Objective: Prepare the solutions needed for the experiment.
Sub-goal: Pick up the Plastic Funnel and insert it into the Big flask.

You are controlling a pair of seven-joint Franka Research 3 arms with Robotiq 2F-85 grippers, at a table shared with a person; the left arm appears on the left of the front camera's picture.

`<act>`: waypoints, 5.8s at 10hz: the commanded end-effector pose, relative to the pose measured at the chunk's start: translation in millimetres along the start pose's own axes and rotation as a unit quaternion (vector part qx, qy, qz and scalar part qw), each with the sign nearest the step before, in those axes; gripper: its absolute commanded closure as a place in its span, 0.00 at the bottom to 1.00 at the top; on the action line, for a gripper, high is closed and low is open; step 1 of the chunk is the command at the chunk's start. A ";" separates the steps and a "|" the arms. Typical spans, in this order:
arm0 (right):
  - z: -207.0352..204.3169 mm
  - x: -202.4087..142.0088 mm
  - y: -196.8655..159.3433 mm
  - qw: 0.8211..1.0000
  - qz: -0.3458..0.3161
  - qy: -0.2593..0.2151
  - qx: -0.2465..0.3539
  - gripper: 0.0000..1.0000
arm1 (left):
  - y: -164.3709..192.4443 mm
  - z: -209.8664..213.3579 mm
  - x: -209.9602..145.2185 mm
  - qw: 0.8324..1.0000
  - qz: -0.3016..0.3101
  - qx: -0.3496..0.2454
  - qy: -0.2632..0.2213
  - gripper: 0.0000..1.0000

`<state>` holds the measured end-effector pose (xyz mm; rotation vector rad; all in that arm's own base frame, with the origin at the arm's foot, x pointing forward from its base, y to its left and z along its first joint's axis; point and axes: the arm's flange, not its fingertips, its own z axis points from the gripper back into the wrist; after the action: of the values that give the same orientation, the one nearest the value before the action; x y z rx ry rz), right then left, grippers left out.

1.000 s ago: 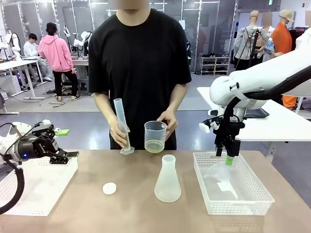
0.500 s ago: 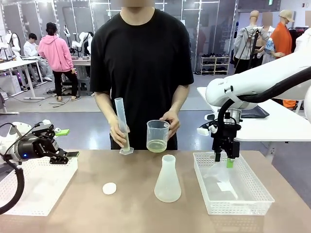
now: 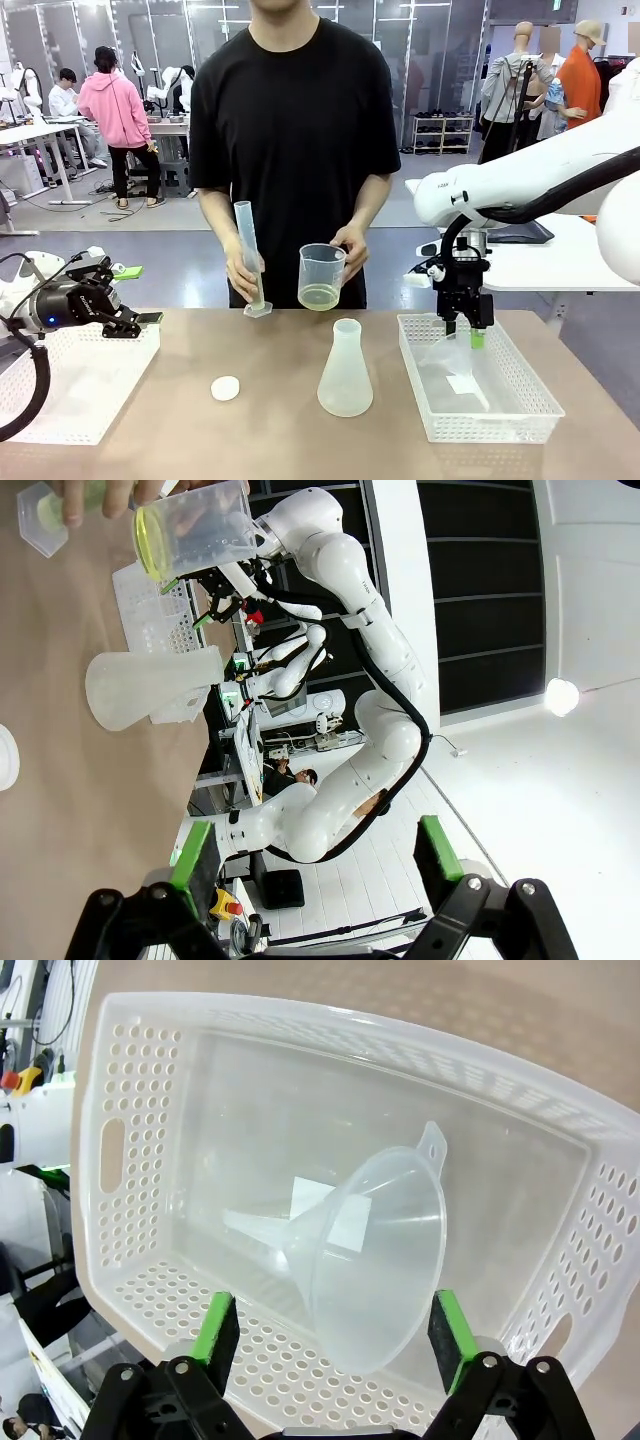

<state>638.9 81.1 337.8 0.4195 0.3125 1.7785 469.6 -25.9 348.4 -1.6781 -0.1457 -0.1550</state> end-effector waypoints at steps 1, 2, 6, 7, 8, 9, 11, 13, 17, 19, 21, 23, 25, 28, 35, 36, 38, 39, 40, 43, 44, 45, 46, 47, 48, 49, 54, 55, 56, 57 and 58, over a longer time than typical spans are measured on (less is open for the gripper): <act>7.6 -1.6 -6.7 1.000 0.019 0.003 0.008 0.24 | -0.5 -1.2 0.9 1.000 -0.003 -0.005 -0.005 0.00; 7.6 -2.3 -8.3 1.000 0.019 0.003 0.011 0.39 | -0.5 -1.2 0.9 1.000 -0.003 -0.005 -0.005 0.00; 6.2 -2.9 -12.5 1.000 0.023 -0.002 0.021 0.78 | -0.5 -1.2 0.9 1.000 -0.003 -0.005 -0.005 0.00; 6.2 -2.8 -12.3 0.999 0.023 -0.003 0.022 0.82 | -0.5 -1.2 0.9 1.000 -0.003 -0.005 -0.005 0.00; 6.1 -2.8 -12.2 1.000 0.022 -0.005 0.021 0.97 | -0.5 -1.2 0.9 1.000 -0.003 -0.005 -0.005 0.00; 5.8 -3.2 -12.2 1.000 0.021 -0.006 0.021 1.00 | -0.5 -1.2 0.9 1.000 -0.003 -0.005 -0.005 0.00; 5.3 -2.9 -12.7 1.000 0.019 -0.012 0.021 1.00 | -0.5 -1.2 0.9 1.000 -0.003 -0.005 -0.005 0.00; 7.9 -0.5 -6.3 0.999 0.003 -0.035 0.011 1.00 | -0.5 -1.2 0.9 1.000 -0.003 -0.005 -0.005 0.00; 48.3 28.4 55.3 0.995 -0.059 -0.004 -0.081 1.00 | -0.5 -1.2 0.9 1.000 -0.003 -0.005 -0.005 0.00; 72.8 46.6 87.7 0.986 -0.076 0.012 -0.145 1.00 | -0.5 -1.2 0.9 1.000 -0.003 -0.005 -0.005 0.00; 90.4 67.2 123.3 0.969 -0.073 0.042 -0.233 1.00 | -0.5 -1.2 0.9 1.000 -0.003 -0.005 -0.005 0.00; 100.4 83.0 155.4 0.949 -0.099 0.076 -0.291 1.00 | -0.5 -1.2 0.9 1.000 -0.003 -0.005 -0.005 0.00; 106.6 97.2 185.6 0.933 -0.105 0.085 -0.334 1.00 | -0.5 -1.2 0.9 1.000 -0.003 -0.005 -0.005 0.00; 103.0 103.4 197.4 0.925 -0.111 0.080 -0.354 1.00 | -0.5 -1.2 0.9 1.000 -0.003 -0.005 -0.005 0.00; 111.5 118.5 199.2 0.926 -0.033 0.078 -0.369 0.95 | -0.5 -1.2 0.9 1.000 -0.003 -0.005 -0.005 0.00; 114.5 134.5 201.1 0.917 -0.016 0.087 -0.389 0.95 | -0.5 -1.2 0.9 1.000 -0.003 -0.005 -0.005 0.00; 124.9 165.2 210.9 0.904 0.038 0.109 -0.411 0.95 | -0.5 -1.2 0.9 1.000 -0.003 -0.005 -0.005 0.00; 129.2 180.8 217.3 0.897 0.078 0.113 -0.420 0.95 | -0.5 -1.2 0.9 1.000 -0.003 -0.005 -0.005 0.00; 131.7 196.1 225.6 0.885 0.111 0.119 -0.435 0.95 | -0.5 -1.2 0.9 1.000 -0.003 -0.005 -0.005 0.00; 130.8 235.0 250.8 0.854 0.188 0.144 -0.463 0.95 | -0.5 -1.2 0.9 1.000 -0.003 -0.005 -0.005 0.00; 128.5 244.5 255.5 0.845 0.208 0.139 -0.472 0.95 | -0.5 -1.2 0.9 1.000 -0.003 -0.005 -0.005 0.00; 124.6 253.7 258.1 0.842 0.224 0.136 -0.471 0.95 | -0.5 -1.2 0.9 1.000 -0.003 -0.005 -0.005 0.00; 120.7 258.1 257.3 0.840 0.229 0.135 -0.472 0.95 | -0.5 -1.2 0.9 1.000 -0.003 -0.005 -0.005 0.00; 116.5 262.2 256.7 0.836 0.234 0.133 -0.477 0.95 | -0.5 -1.2 0.9 1.000 -0.003 -0.005 -0.005 0.00; 112.3 265.2 255.9 0.835 0.235 0.130 -0.479 0.95 | -0.5 -1.2 0.9 1.000 -0.003 -0.005 -0.005 0.00; 107.1 268.3 255.9 0.836 0.234 0.127 -0.481 0.95 | -0.5 -1.2 0.9 1.000 -0.003 -0.005 -0.005 0.00; 86.8 274.5 263.6 0.841 0.218 0.111 -0.483 0.95 | -0.5 -1.2 0.9 1.000 -0.003 -0.005 -0.005 0.00; 83.1 274.5 265.8 0.842 0.215 0.109 -0.483 0.95 | -0.5 -1.2 0.9 1.000 -0.003 -0.005 -0.005 0.00; 78.9 273.0 267.0 0.845 0.207 0.106 -0.481 0.95 | -0.5 -1.2 0.9 1.000 -0.003 -0.005 -0.005 0.00; 76.0 271.2 267.4 0.846 0.202 0.104 -0.483 0.95 | -0.5 -1.2 0.9 1.000 -0.003 -0.005 -0.005 0.00; 73.9 267.1 266.0 0.848 0.196 0.101 -0.482 0.95 | -0.5 -1.2 0.9 1.000 -0.003 -0.005 -0.005 0.00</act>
<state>387.3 277.4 552.7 -0.4781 -0.5409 2.1601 469.6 -26.0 348.0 -1.6783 -0.1450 -0.1543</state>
